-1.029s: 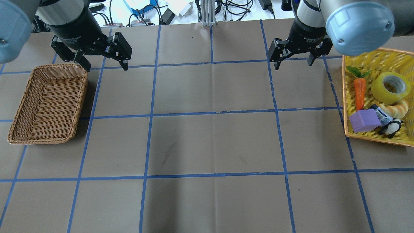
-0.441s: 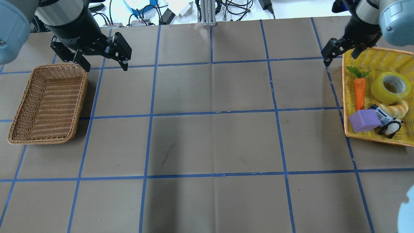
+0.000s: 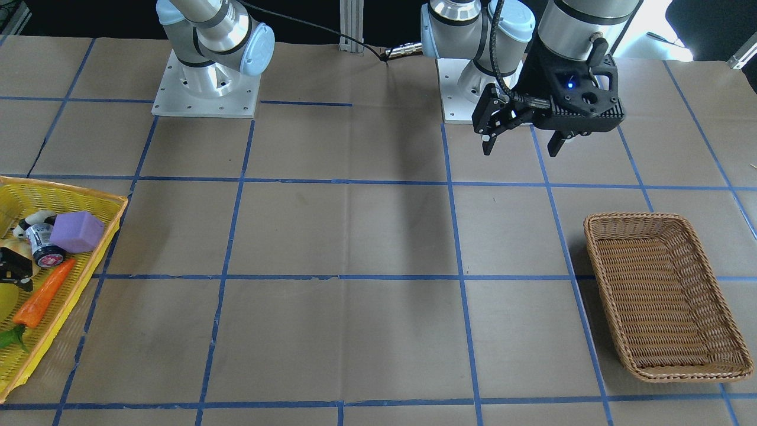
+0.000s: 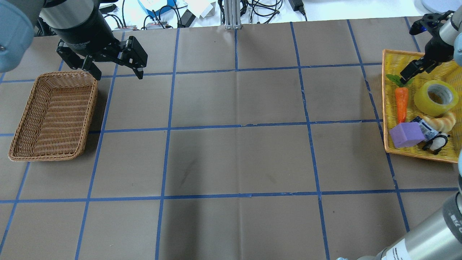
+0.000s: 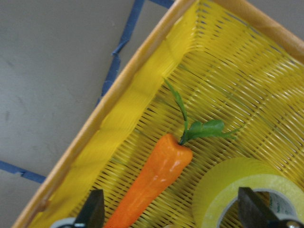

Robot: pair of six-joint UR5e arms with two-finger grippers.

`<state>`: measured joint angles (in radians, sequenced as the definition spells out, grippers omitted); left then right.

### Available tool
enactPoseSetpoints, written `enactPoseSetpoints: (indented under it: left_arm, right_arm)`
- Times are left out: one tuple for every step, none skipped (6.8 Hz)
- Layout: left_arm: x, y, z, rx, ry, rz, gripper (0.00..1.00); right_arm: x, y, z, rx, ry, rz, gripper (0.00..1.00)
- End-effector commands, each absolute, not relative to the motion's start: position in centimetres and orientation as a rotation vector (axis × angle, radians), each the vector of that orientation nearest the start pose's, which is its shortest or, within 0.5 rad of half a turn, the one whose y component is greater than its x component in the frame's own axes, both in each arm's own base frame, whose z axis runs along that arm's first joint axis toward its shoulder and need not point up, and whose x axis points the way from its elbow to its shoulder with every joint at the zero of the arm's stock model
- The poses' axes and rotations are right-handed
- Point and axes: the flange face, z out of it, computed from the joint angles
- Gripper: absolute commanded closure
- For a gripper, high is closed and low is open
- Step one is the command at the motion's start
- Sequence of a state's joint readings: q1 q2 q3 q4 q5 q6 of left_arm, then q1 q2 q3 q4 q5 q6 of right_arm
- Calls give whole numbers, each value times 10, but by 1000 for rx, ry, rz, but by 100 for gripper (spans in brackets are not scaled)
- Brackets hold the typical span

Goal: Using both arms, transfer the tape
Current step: 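Move the right gripper over the yellow tape roll on the yellow tray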

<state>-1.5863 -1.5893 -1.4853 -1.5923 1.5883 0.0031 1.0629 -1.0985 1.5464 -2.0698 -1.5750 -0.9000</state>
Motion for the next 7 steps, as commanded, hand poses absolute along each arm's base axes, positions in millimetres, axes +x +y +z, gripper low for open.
enactPoseSetpoints:
  left_arm:
    - [-140,-501,518,31,3124,-70,0]
    - [-139,-501,518,28,3123,-70,0]
    - [-139,-501,518,28,3123,-70,0]
    - [-140,-501,518,30,3123,-70,0]
    - [-139,-501,518,30,3123,-70,0]
    - [-140,-501,518,30,3123,-70,0]
    - [-140,-501,518,31,3124,-70,0]
  right_arm:
    - [-240,-622,244,-573,3104,-11,0]
    - [-248,-616,237,-560,3098,3,1]
    - [-254,-613,231,-547,3094,14,3]
    - [-256,-613,225,-545,3096,27,9]
    - [-257,-613,221,-561,3091,31,20]
    - [-263,-610,222,-580,3092,34,47]
    - [-264,-610,221,-592,3089,38,86]
